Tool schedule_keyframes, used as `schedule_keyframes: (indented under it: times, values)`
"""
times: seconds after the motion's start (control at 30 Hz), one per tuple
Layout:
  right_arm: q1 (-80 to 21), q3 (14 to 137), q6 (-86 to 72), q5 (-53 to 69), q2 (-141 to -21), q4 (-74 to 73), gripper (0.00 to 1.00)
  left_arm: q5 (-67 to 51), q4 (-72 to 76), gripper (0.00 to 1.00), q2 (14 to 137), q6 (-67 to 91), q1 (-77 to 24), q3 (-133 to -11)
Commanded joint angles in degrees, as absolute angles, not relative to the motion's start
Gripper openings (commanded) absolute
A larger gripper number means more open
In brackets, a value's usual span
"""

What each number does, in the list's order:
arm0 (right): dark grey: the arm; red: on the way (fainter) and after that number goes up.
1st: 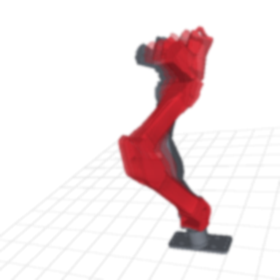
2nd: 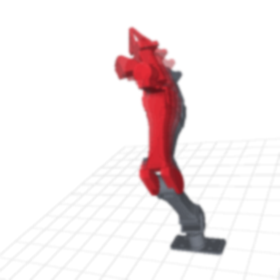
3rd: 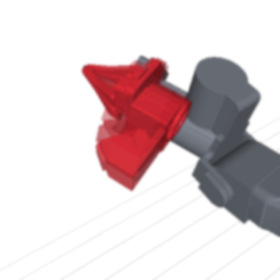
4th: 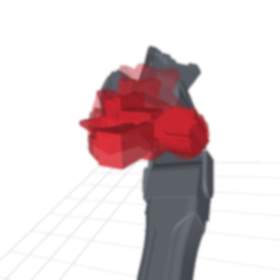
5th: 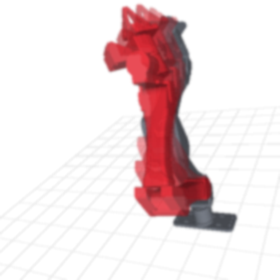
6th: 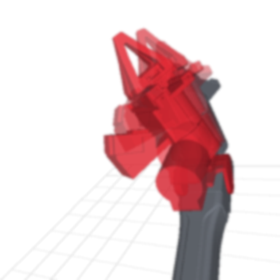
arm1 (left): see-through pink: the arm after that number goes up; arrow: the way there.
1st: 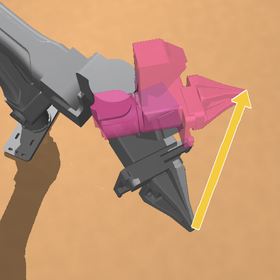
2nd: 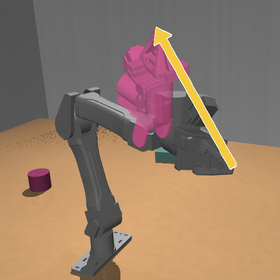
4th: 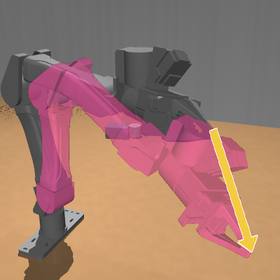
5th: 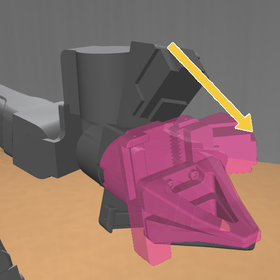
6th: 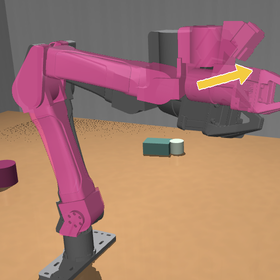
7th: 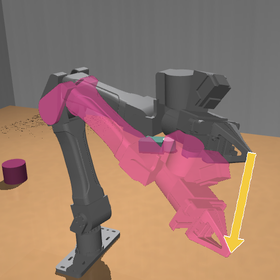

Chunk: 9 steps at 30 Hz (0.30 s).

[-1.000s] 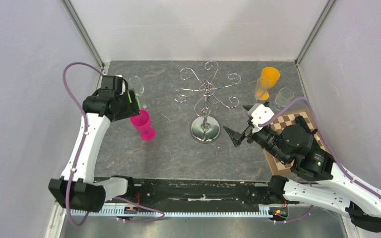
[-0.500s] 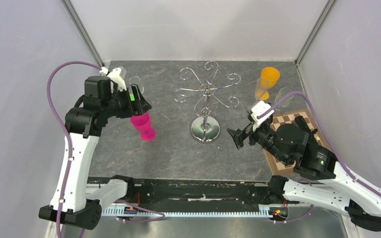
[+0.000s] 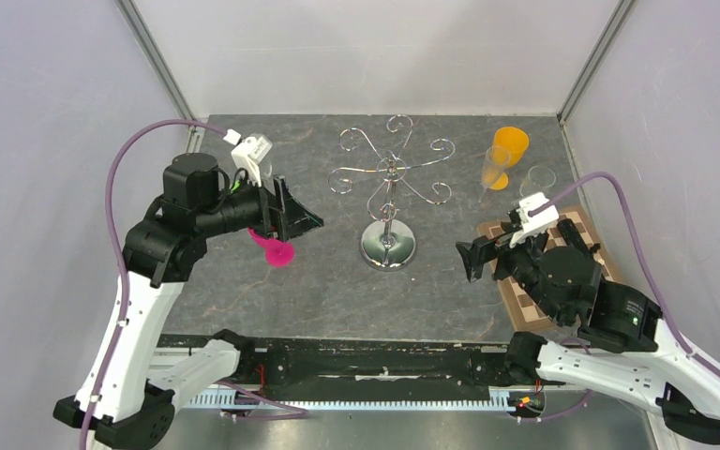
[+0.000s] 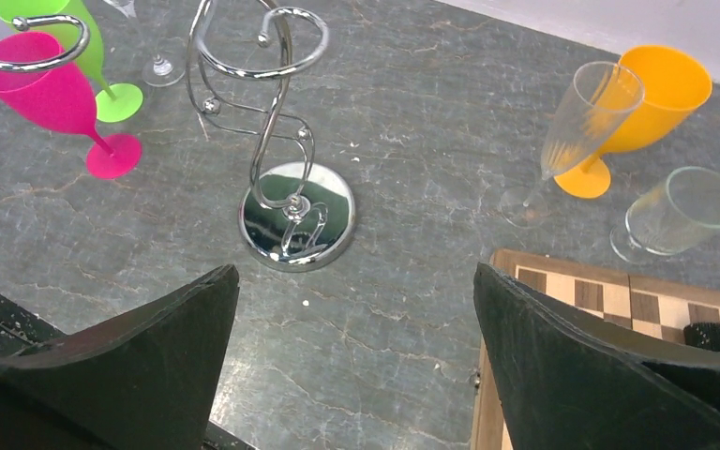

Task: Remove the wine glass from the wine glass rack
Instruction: Reset both arms

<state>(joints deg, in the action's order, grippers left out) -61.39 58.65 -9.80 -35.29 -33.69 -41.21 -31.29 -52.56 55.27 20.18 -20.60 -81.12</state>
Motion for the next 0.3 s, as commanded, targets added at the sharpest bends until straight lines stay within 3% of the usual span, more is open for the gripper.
schedule_keyframes:
  times: [0.0, 0.27]
  values:
    - [-61.5, 58.4, -14.8, -37.7, -32.6, -43.7, 0.98, -35.6, -49.2, 0.78, 53.7, 23.6, -21.6, -79.7]
    - [-61.6, 58.4, -16.0, -40.4, -31.0, -44.6, 0.98, -35.4, -49.3, 0.78, 52.9, 23.3, -21.6, -78.7]
